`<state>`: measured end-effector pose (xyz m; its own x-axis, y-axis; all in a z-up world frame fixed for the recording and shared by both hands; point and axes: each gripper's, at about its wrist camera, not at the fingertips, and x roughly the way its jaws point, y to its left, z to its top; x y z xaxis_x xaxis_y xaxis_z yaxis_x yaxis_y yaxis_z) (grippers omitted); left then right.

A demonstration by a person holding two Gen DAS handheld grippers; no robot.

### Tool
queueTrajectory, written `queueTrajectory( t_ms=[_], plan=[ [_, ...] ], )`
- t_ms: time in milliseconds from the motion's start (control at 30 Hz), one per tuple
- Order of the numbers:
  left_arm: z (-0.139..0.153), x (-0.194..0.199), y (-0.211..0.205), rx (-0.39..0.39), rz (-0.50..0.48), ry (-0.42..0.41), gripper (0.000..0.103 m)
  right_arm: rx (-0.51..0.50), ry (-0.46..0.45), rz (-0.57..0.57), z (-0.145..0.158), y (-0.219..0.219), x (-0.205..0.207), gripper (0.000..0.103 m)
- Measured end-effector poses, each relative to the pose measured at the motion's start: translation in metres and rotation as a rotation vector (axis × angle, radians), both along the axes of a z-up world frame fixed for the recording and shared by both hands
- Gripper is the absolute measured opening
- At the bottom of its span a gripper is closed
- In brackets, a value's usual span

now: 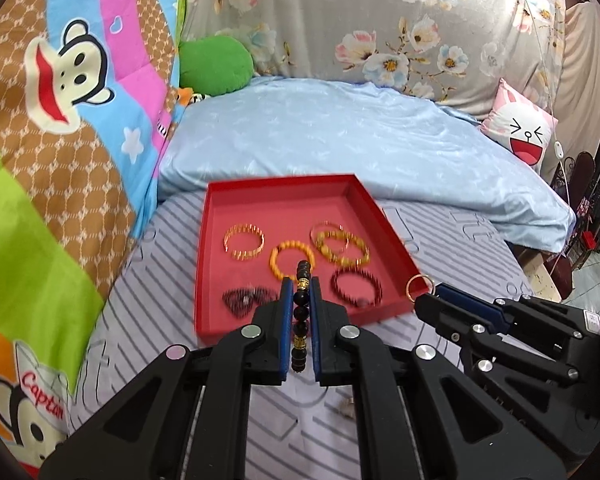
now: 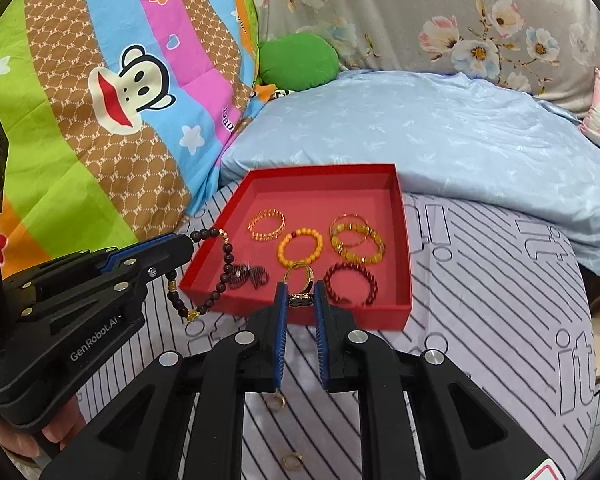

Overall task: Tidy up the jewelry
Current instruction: 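Carry the bracelet and ring into the red tray and open both tools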

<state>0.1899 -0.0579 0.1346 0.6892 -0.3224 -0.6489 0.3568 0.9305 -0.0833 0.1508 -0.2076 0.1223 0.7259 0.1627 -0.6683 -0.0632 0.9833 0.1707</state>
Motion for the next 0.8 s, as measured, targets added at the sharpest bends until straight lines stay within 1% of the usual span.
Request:
queueTrajectory(
  t_ms=[167,467,600,800],
  plan=[
    [0.004,0.024,-0.008,-0.004,0.008,-0.018,0.008,-0.001,-0.012,-0.013,0.004,-0.006,0.026,0.012],
    [0.004,0.069,-0.021,-0.006,0.020,-0.025,0.008,-0.010,-0.014,-0.023,0.003,-0.014,0.072,0.012],
    [0.002,0.086,-0.025,-0.004,0.025,-0.026,0.008,-0.005,0.000,-0.024,-0.002,-0.015,0.095,0.012],
    [-0.009,0.113,-0.029,-0.002,0.040,-0.003,0.008,-0.011,0.027,-0.028,-0.016,-0.015,0.125,0.012]
  ],
)
